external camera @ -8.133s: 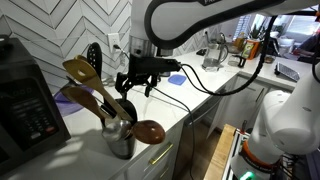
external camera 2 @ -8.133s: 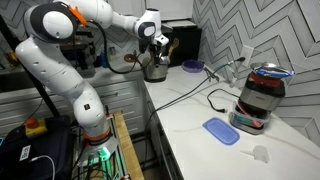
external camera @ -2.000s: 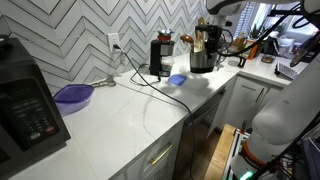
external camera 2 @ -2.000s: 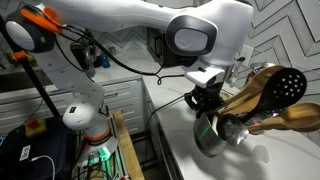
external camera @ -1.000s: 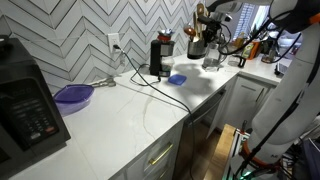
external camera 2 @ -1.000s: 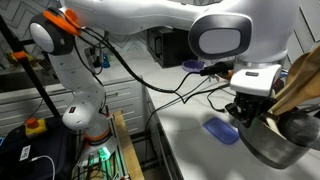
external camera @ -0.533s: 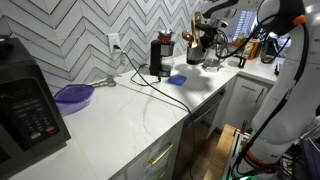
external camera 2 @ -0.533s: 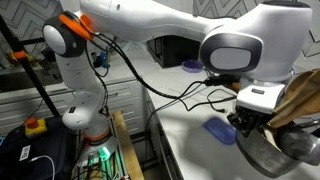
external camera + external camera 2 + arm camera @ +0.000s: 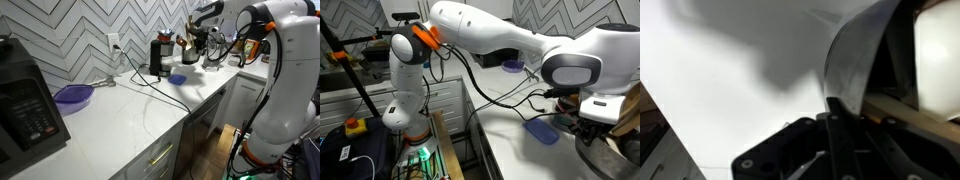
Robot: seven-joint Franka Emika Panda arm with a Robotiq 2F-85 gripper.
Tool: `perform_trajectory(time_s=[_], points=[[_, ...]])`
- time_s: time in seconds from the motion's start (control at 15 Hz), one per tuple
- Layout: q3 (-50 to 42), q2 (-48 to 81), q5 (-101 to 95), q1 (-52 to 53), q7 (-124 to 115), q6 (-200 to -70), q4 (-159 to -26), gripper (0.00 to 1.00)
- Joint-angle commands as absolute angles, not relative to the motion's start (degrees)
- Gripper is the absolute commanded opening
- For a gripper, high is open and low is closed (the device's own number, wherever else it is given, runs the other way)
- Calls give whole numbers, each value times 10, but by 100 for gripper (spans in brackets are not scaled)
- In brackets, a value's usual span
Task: Move the silver cutlery holder to the right.
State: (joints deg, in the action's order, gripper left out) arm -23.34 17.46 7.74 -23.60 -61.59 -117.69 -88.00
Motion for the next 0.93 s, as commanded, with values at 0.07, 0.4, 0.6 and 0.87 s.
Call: perform_trajectory(time_s=[0.07,0.4,0.6,0.87], points=[[-223,250,115,-253,-640,-1149,-723,1],[-232,340,115,-271,-731,-1064,-601,1],[-226,389,131,-301,-759,-1002,-532,1],[-222,446,173,-344,-817,-964,-445,1]])
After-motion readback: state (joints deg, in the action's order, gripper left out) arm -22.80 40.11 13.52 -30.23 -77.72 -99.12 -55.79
